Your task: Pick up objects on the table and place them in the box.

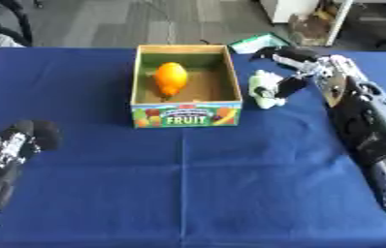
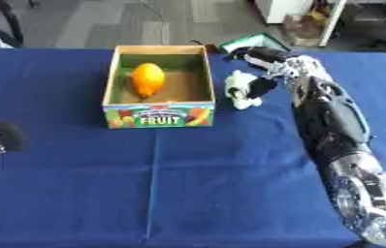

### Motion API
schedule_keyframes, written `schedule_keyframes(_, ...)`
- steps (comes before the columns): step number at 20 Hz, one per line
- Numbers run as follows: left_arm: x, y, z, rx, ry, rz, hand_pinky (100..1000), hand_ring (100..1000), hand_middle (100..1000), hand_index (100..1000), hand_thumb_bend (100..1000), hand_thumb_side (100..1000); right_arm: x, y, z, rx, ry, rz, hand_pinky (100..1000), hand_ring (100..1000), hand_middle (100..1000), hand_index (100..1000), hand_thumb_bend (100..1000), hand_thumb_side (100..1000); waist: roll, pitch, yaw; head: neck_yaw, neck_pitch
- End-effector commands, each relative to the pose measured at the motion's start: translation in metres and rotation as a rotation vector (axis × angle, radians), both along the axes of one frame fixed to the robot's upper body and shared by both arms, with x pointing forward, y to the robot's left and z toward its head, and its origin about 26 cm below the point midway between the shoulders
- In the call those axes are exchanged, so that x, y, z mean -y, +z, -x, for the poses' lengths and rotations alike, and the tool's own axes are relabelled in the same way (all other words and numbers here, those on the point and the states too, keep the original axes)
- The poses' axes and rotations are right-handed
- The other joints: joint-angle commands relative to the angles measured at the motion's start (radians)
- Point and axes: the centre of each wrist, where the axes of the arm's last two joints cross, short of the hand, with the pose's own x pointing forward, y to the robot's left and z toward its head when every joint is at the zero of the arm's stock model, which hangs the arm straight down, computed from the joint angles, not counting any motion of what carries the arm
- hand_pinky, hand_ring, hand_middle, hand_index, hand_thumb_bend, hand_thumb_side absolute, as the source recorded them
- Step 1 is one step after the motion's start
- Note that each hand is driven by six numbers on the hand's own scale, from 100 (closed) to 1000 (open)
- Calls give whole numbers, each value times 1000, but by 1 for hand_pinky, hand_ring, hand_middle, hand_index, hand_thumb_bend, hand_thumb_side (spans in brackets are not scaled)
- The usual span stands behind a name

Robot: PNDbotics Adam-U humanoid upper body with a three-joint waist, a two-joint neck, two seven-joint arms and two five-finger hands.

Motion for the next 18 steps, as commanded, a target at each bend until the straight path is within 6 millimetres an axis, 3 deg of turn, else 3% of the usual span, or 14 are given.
schedule_keyframes(1, -3, 8, -1, 27, 6, -13, 702, 679, 614, 704, 100, 750, 12, 8, -1, 68, -72, 38, 859, 927, 924, 962, 323, 355, 4, -9, 1, 0, 0)
schedule_keyframes(7, -2, 8, -1, 28, 4, -13, 702, 679, 614, 704, 100, 751, 9, -16, 3, 51, -129, 115, 842, 917, 927, 974, 342, 382, 6, -5, 4, -1, -3)
schedule_keyframes(11, -2, 8, -1, 28, 4, -12, 702, 679, 613, 704, 100, 752, 6, -26, 5, 84, -179, 143, 769, 849, 887, 955, 327, 400, 7, -4, 7, -3, -5)
schedule_keyframes(15, -2, 8, -1, 27, 4, -11, 702, 678, 613, 705, 100, 752, 4, -34, 7, 133, -228, 145, 570, 594, 728, 828, 207, 364, 7, -5, 8, -4, -5)
schedule_keyframes(16, -2, 8, -1, 27, 4, -11, 702, 678, 613, 704, 100, 752, 3, -35, 8, 149, -236, 137, 478, 460, 590, 710, 108, 313, 7, -5, 8, -4, -5)
schedule_keyframes(17, -2, 8, -1, 27, 5, -10, 702, 678, 613, 704, 100, 752, 3, -35, 8, 176, -244, 119, 446, 412, 528, 653, 100, 288, 8, -6, 7, -4, -5)
schedule_keyframes(18, -2, 8, -1, 27, 5, -10, 702, 678, 613, 705, 100, 751, 3, -33, 7, 208, -248, 97, 377, 315, 420, 519, 100, 234, 8, -7, 6, -4, -5)
